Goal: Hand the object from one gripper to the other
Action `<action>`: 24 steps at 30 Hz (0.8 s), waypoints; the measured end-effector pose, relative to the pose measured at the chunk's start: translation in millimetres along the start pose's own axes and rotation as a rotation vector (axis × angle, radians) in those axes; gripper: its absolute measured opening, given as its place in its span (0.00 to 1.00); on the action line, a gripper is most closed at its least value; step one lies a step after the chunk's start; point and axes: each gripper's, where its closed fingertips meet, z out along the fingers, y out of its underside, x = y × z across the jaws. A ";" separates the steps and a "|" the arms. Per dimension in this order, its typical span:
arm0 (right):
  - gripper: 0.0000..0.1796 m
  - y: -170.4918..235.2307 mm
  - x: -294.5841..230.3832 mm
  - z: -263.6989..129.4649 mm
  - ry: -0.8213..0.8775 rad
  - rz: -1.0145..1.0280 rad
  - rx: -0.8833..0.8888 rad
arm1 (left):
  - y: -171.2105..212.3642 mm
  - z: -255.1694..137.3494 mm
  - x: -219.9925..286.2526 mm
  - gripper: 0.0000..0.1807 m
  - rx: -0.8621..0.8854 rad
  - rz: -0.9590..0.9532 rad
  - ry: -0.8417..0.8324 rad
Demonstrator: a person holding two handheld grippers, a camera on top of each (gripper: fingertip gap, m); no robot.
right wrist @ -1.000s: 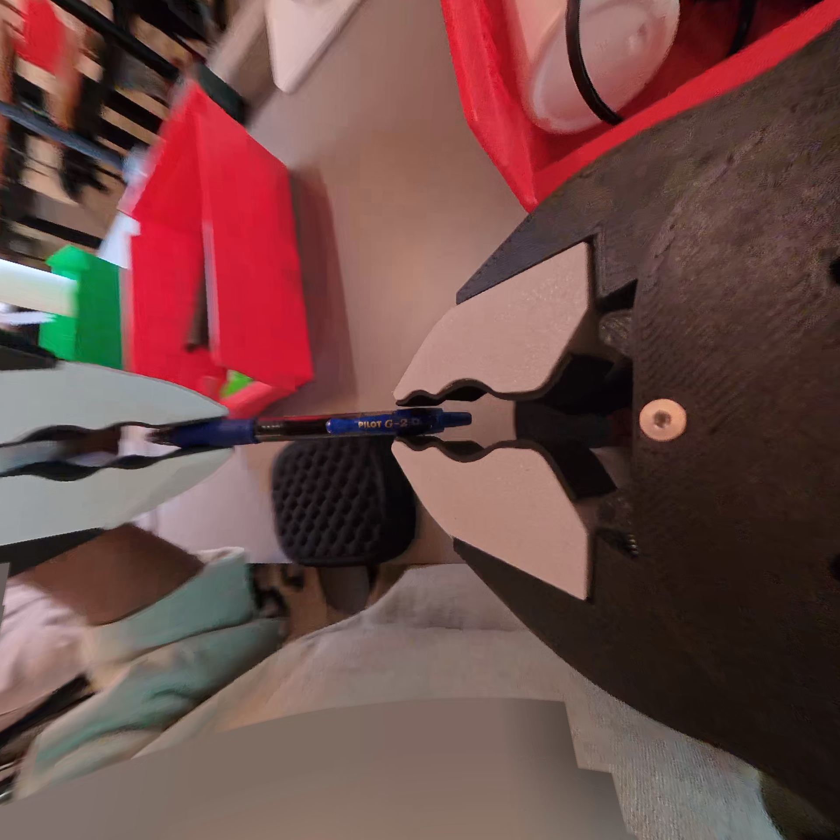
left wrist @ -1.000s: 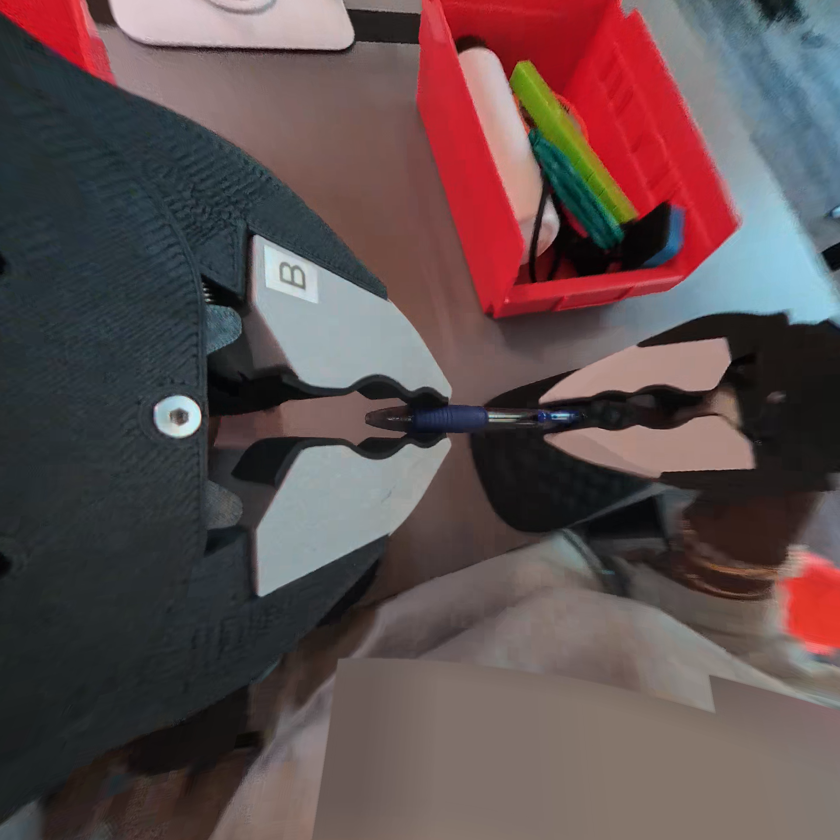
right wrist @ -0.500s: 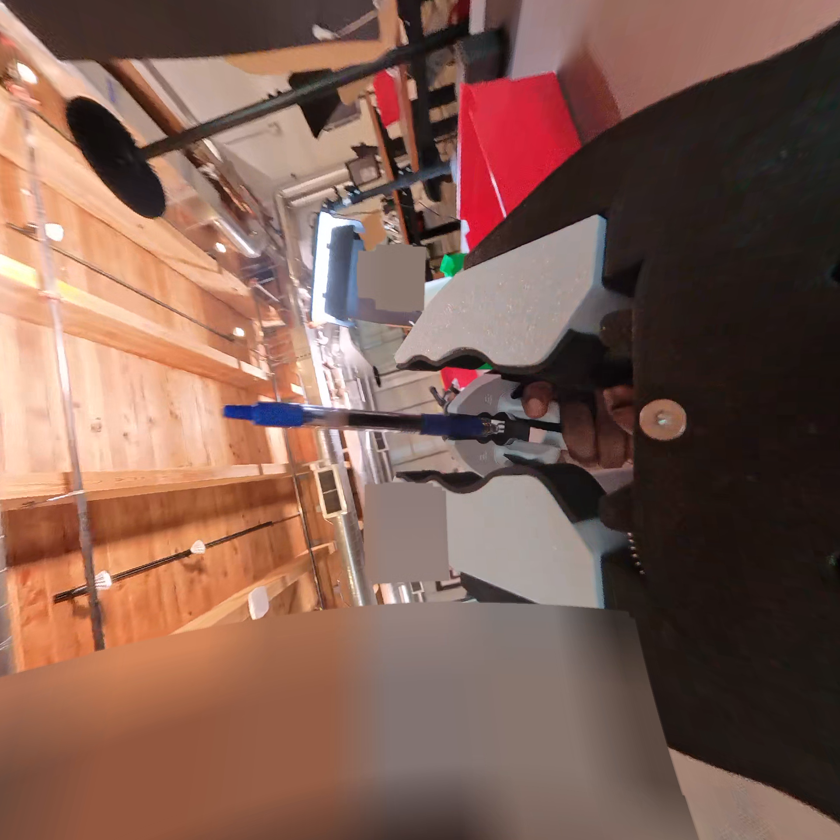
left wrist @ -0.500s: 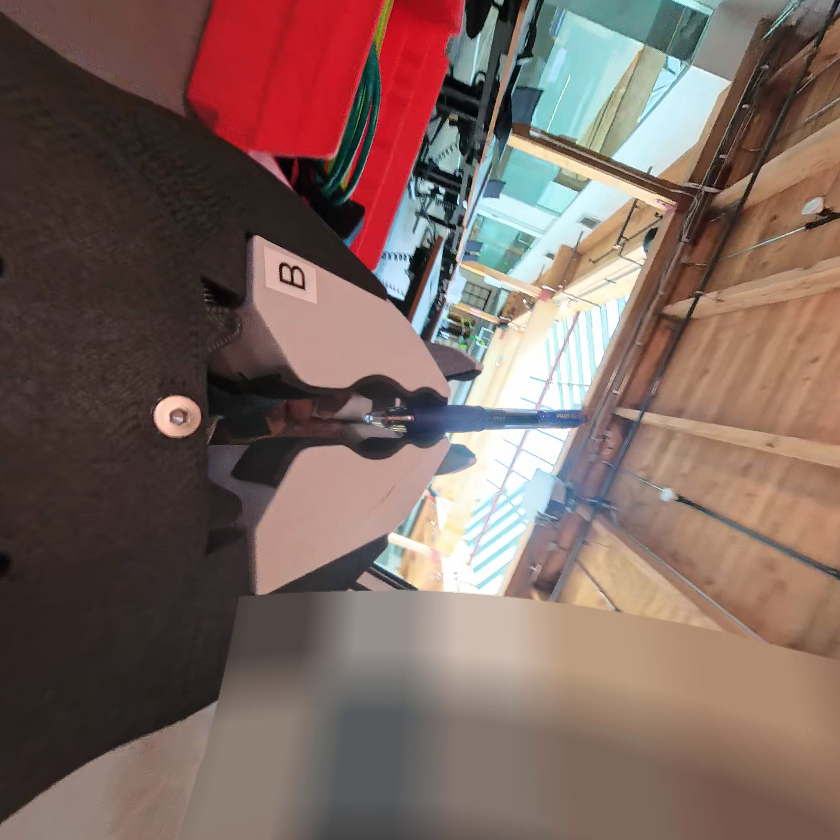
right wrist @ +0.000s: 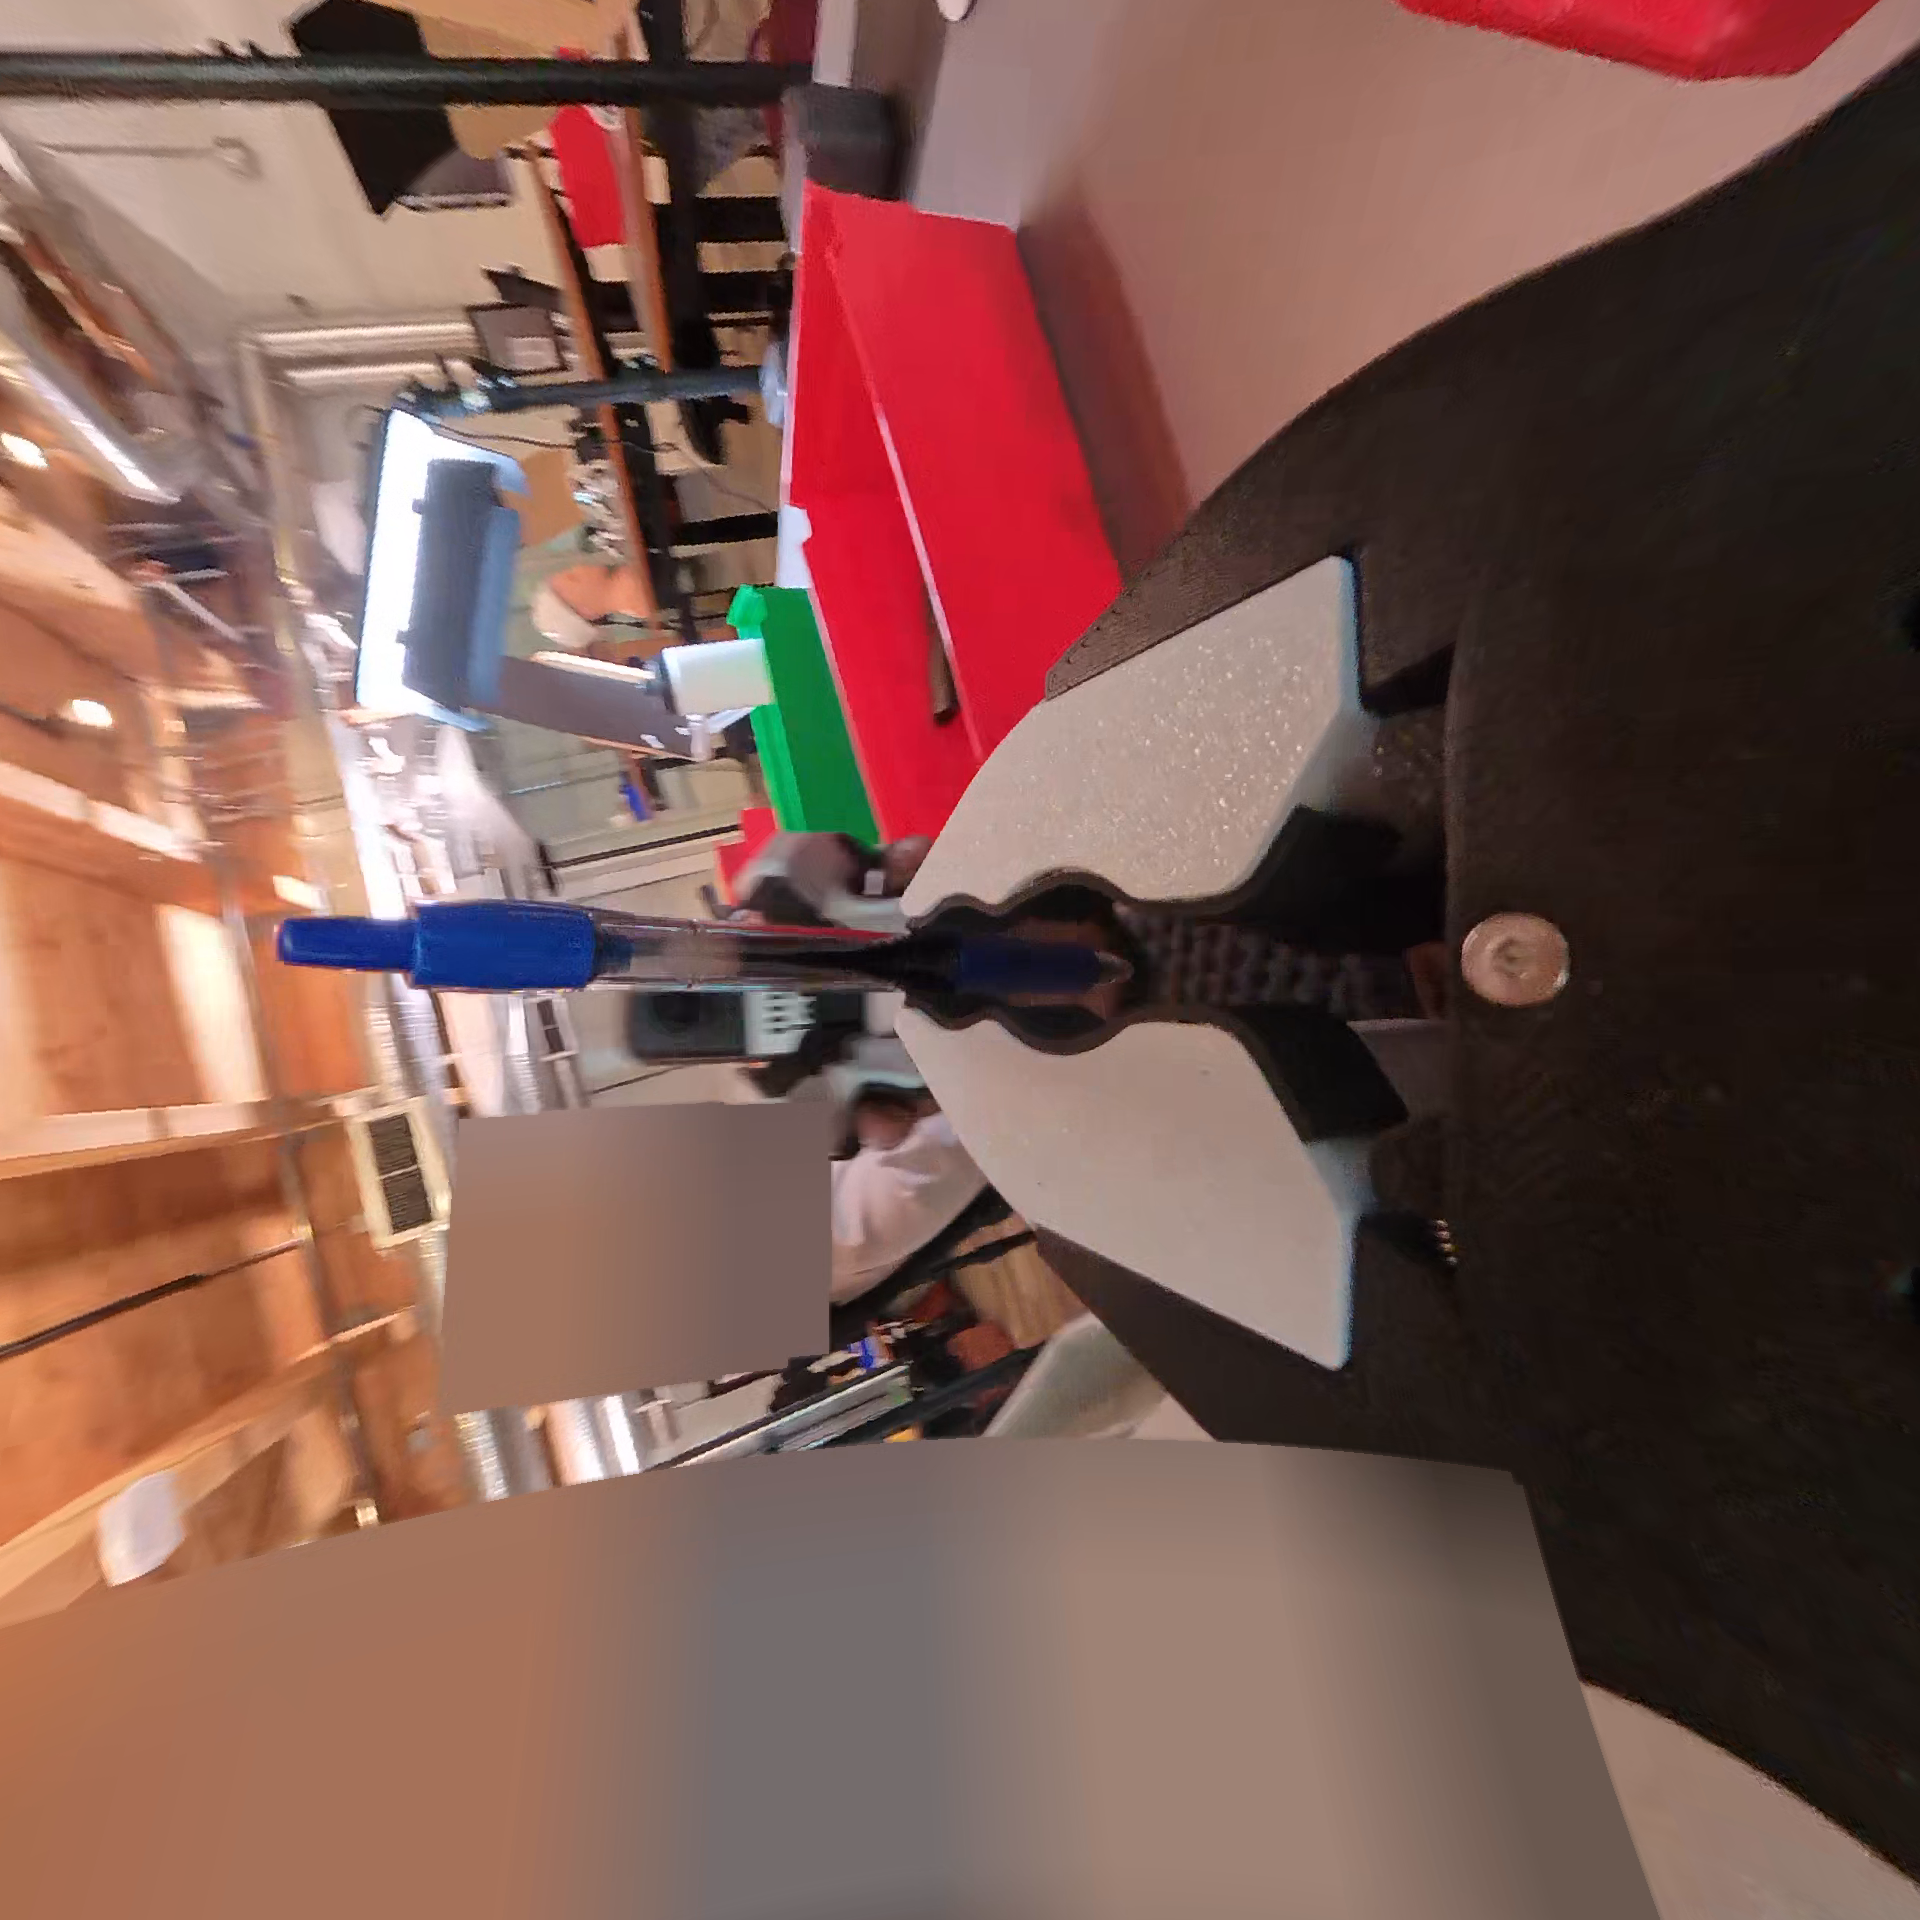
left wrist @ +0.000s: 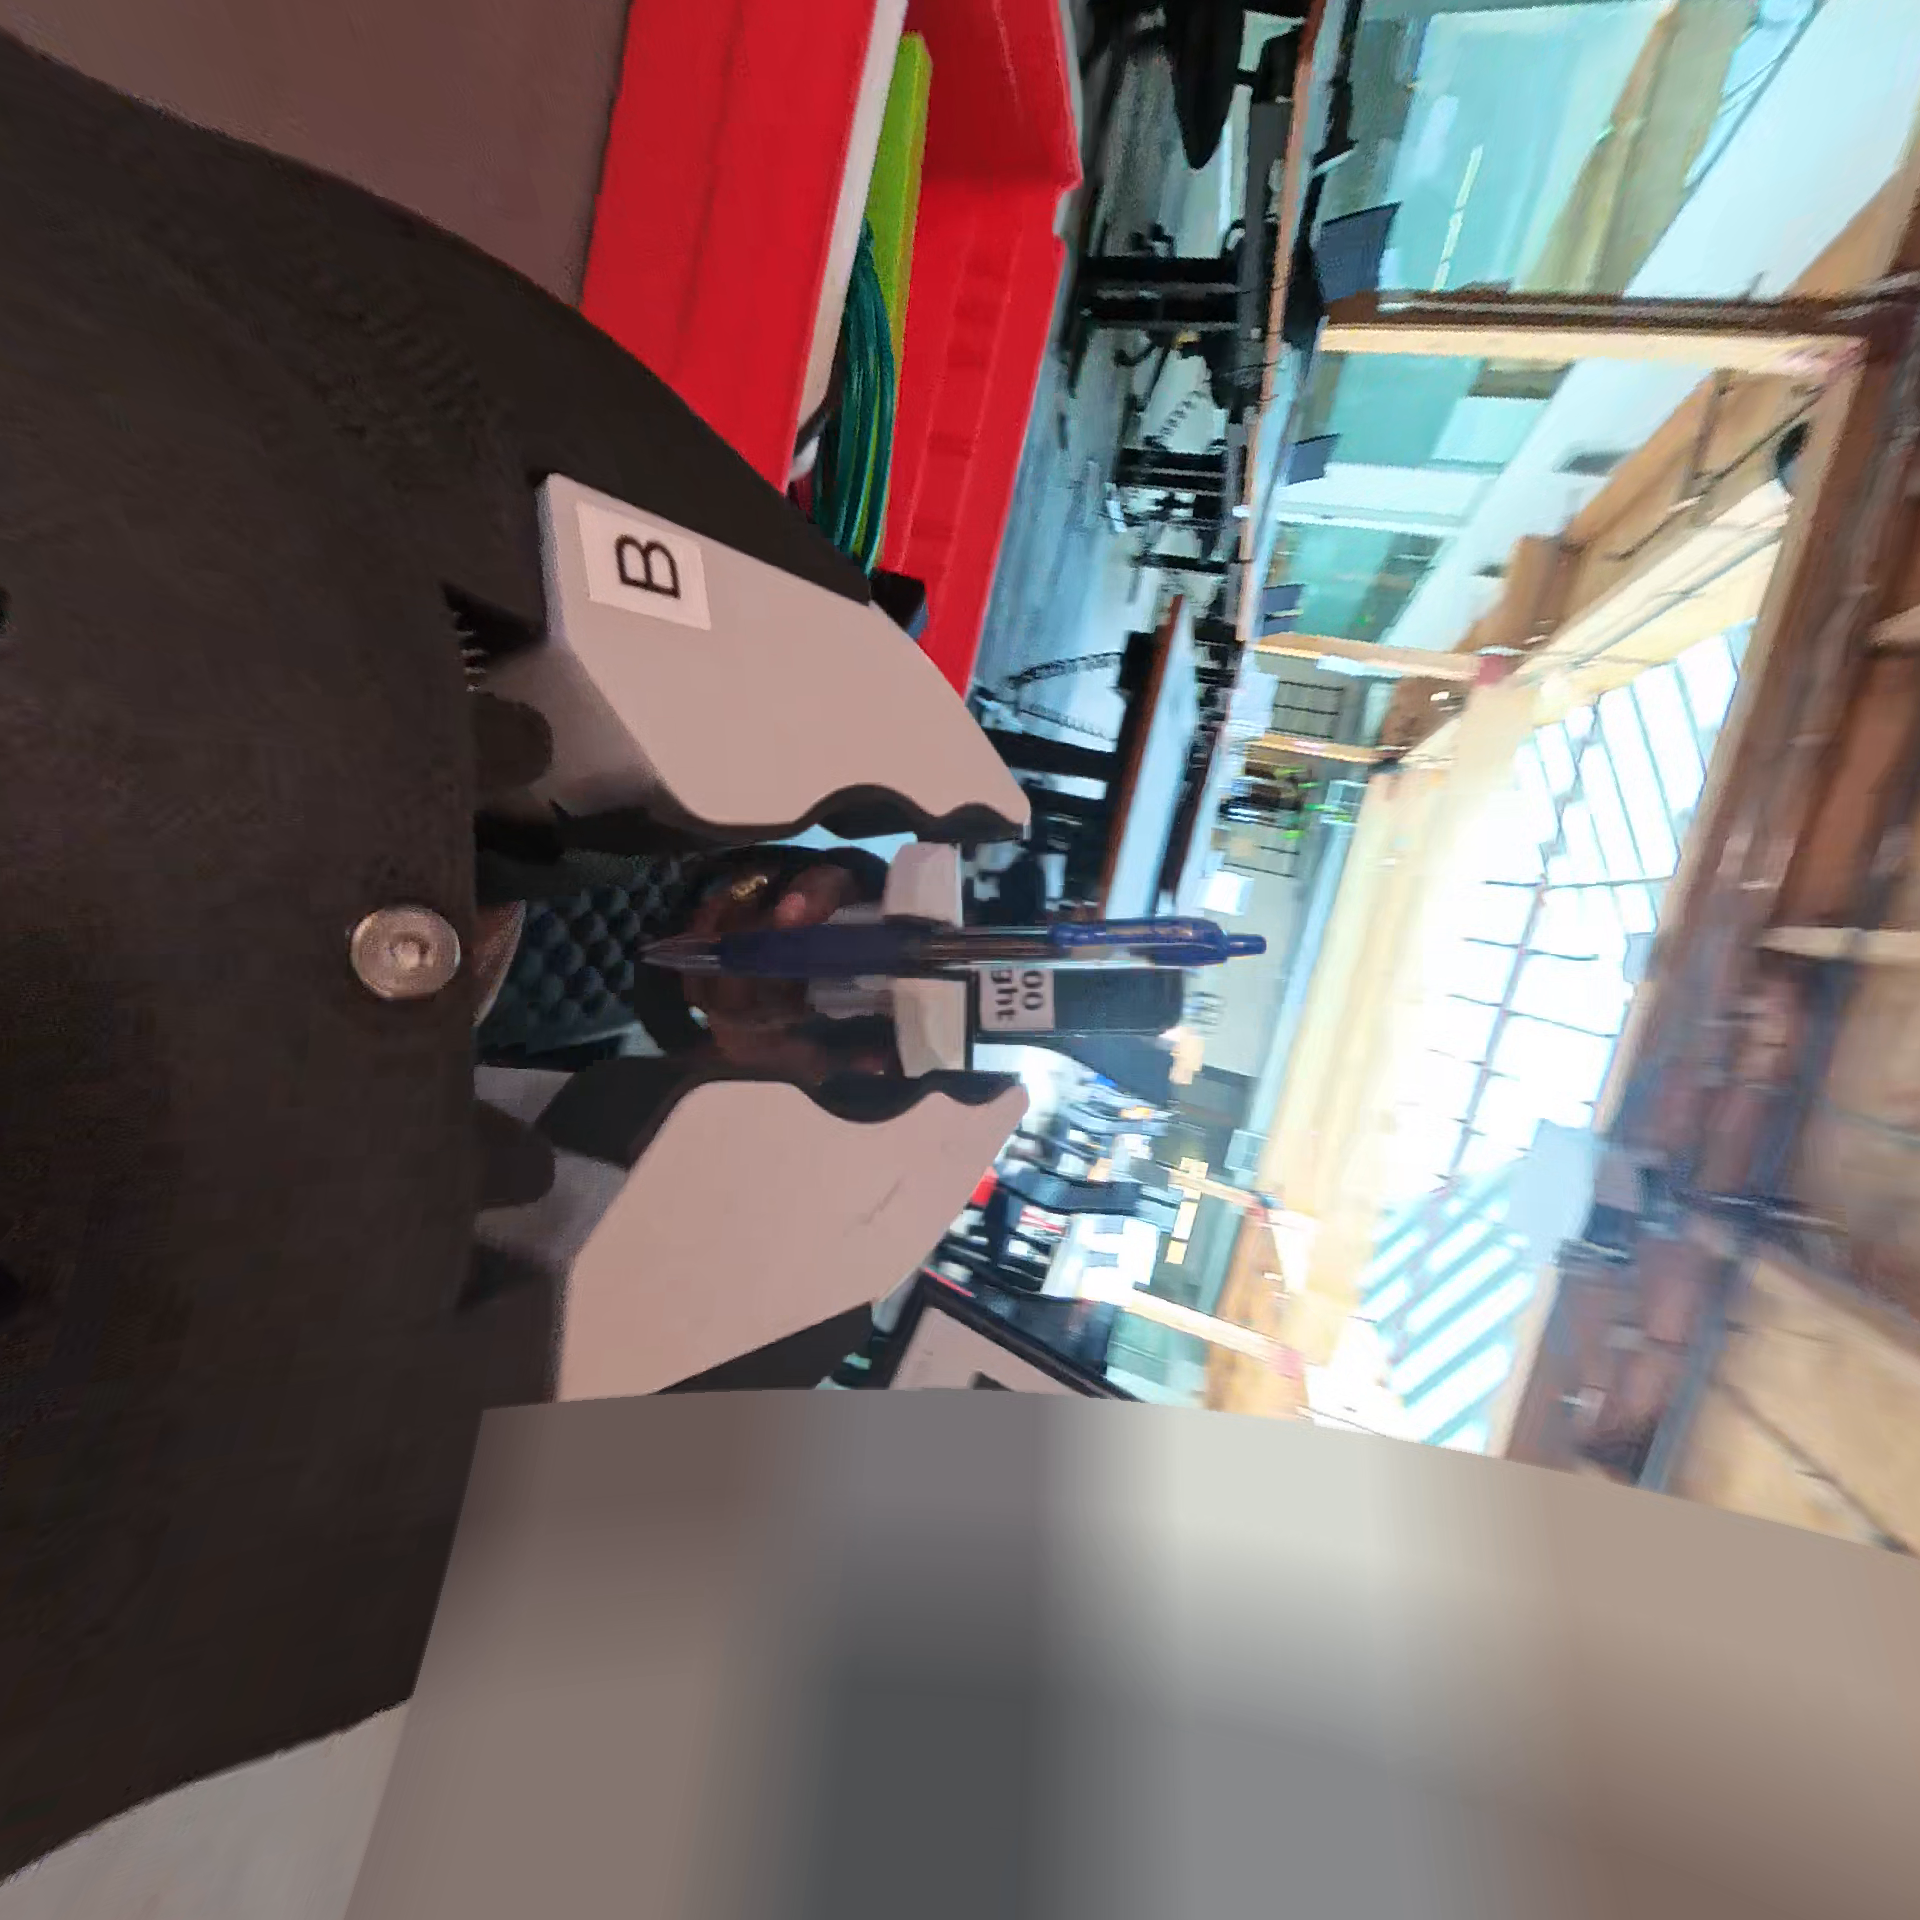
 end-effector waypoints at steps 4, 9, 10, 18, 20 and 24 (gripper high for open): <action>0.06 16.6 -3.4 6.4 -0.012 -0.012 -0.106 | 3.9 19.4 1.6 0.23 -0.220 0.077 0.005; 0.06 30.7 -7.8 12.1 -0.039 -0.010 -0.171 | 12.2 41.5 3.1 0.13 -0.293 0.059 0.059; 0.06 29.1 -7.7 12.1 -0.040 -0.009 -0.158 | 10.4 42.7 2.2 0.10 -0.277 0.047 0.056; 0.21 20.2 -1.0 11.4 -0.056 -0.003 0.011 | -50.6 19.1 -4.1 0.06 0.157 -0.026 -0.013; 0.16 21.1 -5.4 15.3 -0.085 -0.008 0.024 | -55.4 13.1 -5.6 0.06 0.198 -0.027 -0.028; 0.06 17.6 -6.9 13.4 -0.080 -0.032 0.014 | -56.8 3.2 -4.0 0.06 0.222 -0.030 -0.027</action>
